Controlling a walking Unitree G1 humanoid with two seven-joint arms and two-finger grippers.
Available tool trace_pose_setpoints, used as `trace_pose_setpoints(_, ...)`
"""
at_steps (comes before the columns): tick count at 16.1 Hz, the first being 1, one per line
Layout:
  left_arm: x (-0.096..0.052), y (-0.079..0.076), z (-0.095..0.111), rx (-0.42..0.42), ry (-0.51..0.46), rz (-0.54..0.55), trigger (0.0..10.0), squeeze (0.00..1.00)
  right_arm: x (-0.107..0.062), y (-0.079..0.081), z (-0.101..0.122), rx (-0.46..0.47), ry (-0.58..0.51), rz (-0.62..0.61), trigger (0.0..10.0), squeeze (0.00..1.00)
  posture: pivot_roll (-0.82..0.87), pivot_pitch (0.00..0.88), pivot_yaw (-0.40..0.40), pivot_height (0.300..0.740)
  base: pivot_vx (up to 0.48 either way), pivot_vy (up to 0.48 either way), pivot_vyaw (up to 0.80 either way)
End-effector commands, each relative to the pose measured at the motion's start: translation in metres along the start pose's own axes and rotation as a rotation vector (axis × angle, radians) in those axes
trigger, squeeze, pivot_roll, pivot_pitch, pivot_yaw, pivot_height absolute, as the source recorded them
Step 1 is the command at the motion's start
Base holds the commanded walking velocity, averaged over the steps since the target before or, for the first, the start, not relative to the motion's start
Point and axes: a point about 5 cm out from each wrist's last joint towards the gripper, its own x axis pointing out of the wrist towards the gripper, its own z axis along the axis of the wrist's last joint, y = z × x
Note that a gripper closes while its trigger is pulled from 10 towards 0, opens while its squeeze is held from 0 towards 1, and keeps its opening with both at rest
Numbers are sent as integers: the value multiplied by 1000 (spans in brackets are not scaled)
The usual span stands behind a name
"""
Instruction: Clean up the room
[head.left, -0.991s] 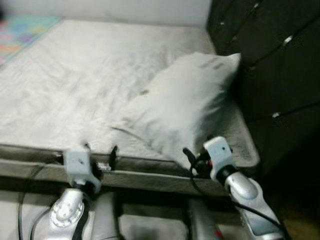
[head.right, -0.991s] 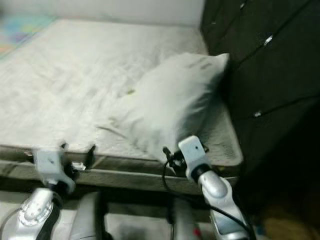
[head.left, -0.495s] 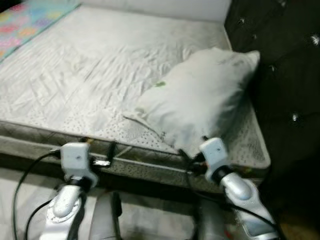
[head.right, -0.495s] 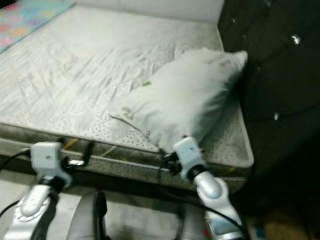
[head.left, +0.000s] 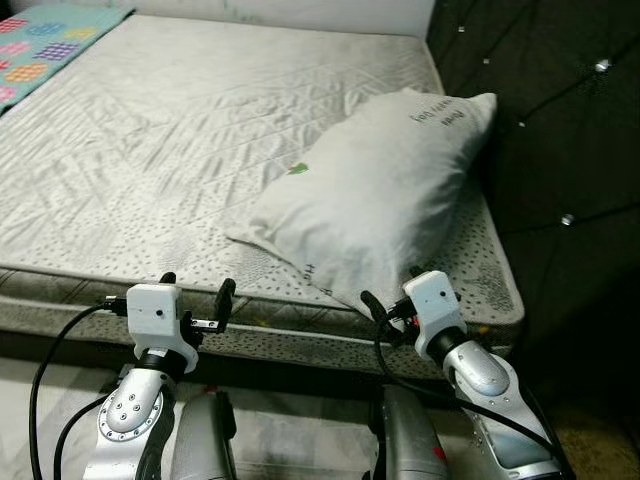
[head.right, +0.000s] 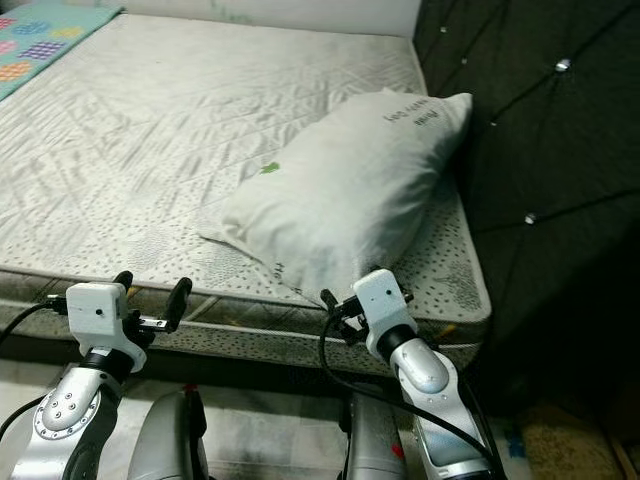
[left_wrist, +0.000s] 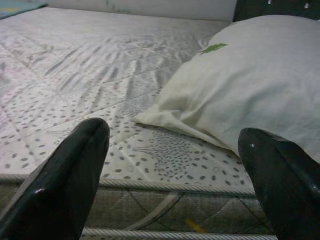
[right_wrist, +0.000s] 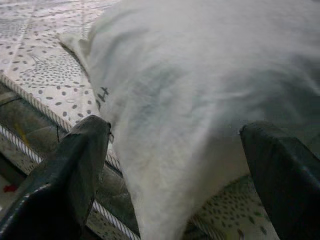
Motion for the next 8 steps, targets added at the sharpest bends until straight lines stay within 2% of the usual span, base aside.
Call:
trace_pose_setpoints(1,1,-1,-1,3,7,-10,10000,0,0,-7,-3,18,23,-35,10000,0,-88,98,-37,556,0,0,-800)
trace_pose_setpoints(3,1,0,-1,3,7,-9,10000,0,0,-7,-3,13,20,-37,10000,0,-89,98,-36,556,0,0,-800)
trace_pose_setpoints(5,1,0,-1,3,6,-10,10000,0,0,-7,-2,9,17,-38,10000,0,-89,98,-35,556,242,0,-800)
trace_pose_setpoints(6,1,-1,-1,3,4,-12,10000,0,0,-7,-2,9,15,-39,10000,0,-89,98,-35,556,240,0,-481)
trace_pose_setpoints(8,1,-1,-1,2,4,-11,10000,0,0,-7,-2,6,11,-40,10000,0,-90,97,-34,556,0,0,0)
